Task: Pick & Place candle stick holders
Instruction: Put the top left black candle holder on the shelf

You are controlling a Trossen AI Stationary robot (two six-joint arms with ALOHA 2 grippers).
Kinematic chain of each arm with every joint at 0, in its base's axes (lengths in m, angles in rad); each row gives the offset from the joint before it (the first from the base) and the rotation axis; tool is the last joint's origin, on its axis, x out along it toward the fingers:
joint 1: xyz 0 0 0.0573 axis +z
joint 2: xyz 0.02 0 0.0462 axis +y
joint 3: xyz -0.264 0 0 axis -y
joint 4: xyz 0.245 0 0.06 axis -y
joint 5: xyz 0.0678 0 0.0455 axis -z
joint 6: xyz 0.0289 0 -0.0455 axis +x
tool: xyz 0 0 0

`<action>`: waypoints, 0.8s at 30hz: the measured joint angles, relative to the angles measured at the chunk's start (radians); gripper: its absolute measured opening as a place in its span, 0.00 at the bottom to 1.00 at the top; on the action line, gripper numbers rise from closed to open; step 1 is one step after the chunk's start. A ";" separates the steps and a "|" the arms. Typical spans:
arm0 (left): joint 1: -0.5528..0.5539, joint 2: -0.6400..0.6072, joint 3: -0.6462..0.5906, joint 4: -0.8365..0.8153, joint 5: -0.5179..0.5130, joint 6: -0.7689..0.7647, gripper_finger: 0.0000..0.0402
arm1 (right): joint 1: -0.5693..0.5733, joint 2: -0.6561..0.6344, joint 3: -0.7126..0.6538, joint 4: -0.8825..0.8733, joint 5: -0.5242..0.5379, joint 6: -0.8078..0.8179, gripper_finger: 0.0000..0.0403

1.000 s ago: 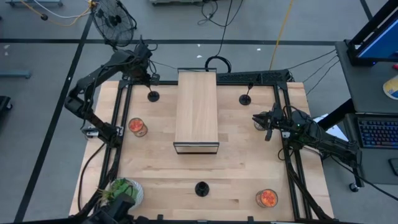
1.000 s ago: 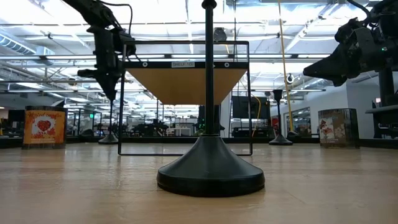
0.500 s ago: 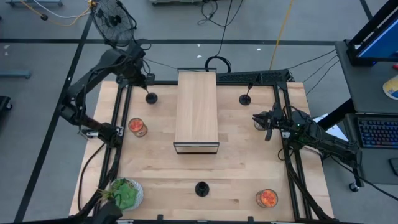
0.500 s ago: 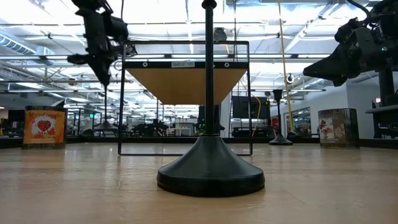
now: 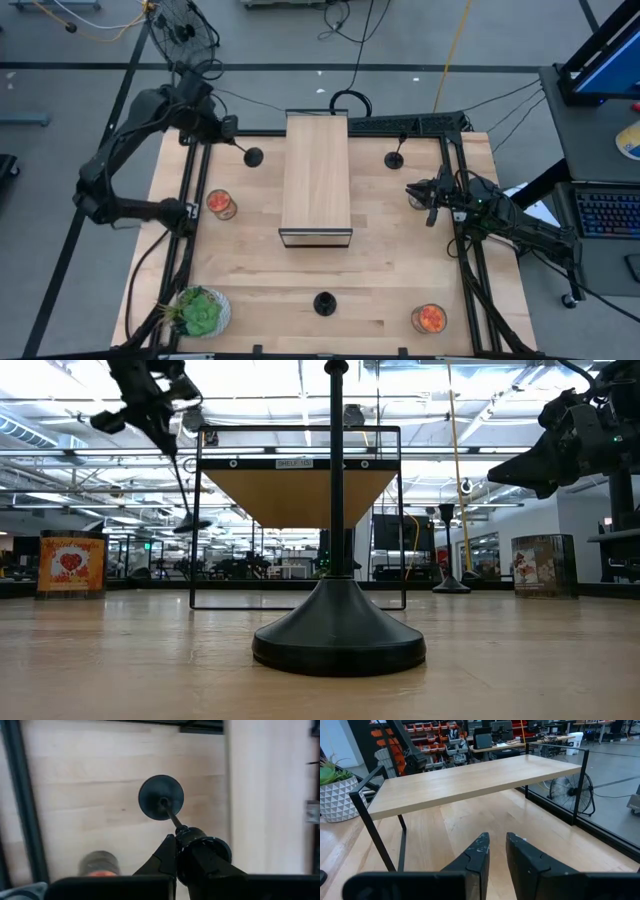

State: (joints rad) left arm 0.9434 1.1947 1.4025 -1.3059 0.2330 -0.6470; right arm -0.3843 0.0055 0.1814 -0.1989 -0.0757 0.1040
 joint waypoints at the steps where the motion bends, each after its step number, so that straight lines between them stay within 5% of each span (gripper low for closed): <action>1: -0.010 -0.012 0.000 0.002 0.004 -0.018 0.03 | 0.000 0.000 0.000 0.000 0.000 0.000 0.14; 11: -0.142 -0.099 0.001 0.226 0.056 -0.196 0.03 | 0.000 0.000 0.000 0.000 -0.001 0.000 0.14; 24: -0.274 -0.048 0.002 0.567 0.056 -0.271 0.03 | 0.000 0.000 0.000 0.000 -0.003 0.000 0.14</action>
State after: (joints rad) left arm 0.6698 1.1467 1.4050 -0.7387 0.2890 -0.9176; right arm -0.3847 0.0059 0.1810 -0.1989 -0.0788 0.1040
